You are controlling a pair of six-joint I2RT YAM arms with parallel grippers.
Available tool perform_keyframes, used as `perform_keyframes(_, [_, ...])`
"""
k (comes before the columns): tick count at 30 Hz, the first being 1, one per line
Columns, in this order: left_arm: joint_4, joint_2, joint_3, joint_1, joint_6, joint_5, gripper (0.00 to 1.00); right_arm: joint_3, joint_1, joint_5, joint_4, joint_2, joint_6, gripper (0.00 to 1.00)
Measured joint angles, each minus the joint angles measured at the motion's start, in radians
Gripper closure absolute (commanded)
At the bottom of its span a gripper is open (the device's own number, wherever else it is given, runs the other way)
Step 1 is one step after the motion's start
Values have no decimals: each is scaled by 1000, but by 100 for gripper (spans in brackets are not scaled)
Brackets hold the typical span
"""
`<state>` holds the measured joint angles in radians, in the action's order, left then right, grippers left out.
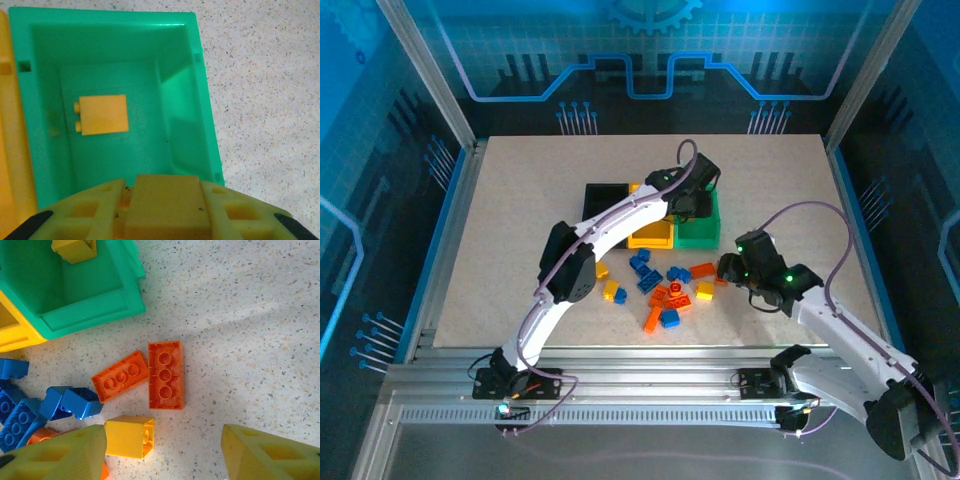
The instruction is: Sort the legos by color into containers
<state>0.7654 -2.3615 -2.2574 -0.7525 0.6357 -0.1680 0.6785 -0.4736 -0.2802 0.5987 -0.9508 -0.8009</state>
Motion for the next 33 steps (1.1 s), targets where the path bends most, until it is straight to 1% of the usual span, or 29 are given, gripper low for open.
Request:
perform_keyframes(1, [5, -10, -12, 4, 1, 7, 49, 0, 2, 0, 0, 5, -4, 32])
perform_keyframes(5, [16, -14, -33, 13, 4, 27, 28, 0, 4, 0, 9, 14, -11, 30])
perform_keyframes(8, [15, -3, -29, 14, 1, 35, 17, 0, 8, 1, 15, 14, -11, 29])
perform_keyframes(10, [3, 29, 6, 13, 0, 35, 11, 0, 10, 1, 14, 14, -11, 29])
perform_keyframes(12, [-17, 104, 94, 11, -2, 39, 3, 0, 10, 2, 14, 10, -11, 29])
perform_keyframes(13, [-31, 146, 142, 10, -2, 42, 1, 0, 10, 4, 14, 6, -11, 29])
perform_keyframes(21, [-215, 642, 663, -14, 20, 80, 1, 0, 10, 48, 5, -66, 8, 29])
perform_keyframes(25, [-268, 840, 929, -20, 48, 87, 2, 0, 10, 72, -5, -105, 16, 30])
perform_keyframes(26, [-268, 870, 982, -20, 57, 86, 4, 0, 10, 76, -8, -110, 17, 30])
perform_keyframes(28, [-262, 925, 1102, -20, 87, 79, 13, 0, 10, 81, -14, -116, 19, 30])
perform_keyframes(29, [-256, 944, 1151, -19, 101, 77, 15, 0, 10, 83, -17, -116, 20, 30])
perform_keyframes(33, [-219, 986, 1324, -6, 160, 70, 16, 0, 10, 84, -28, -116, 19, 30])
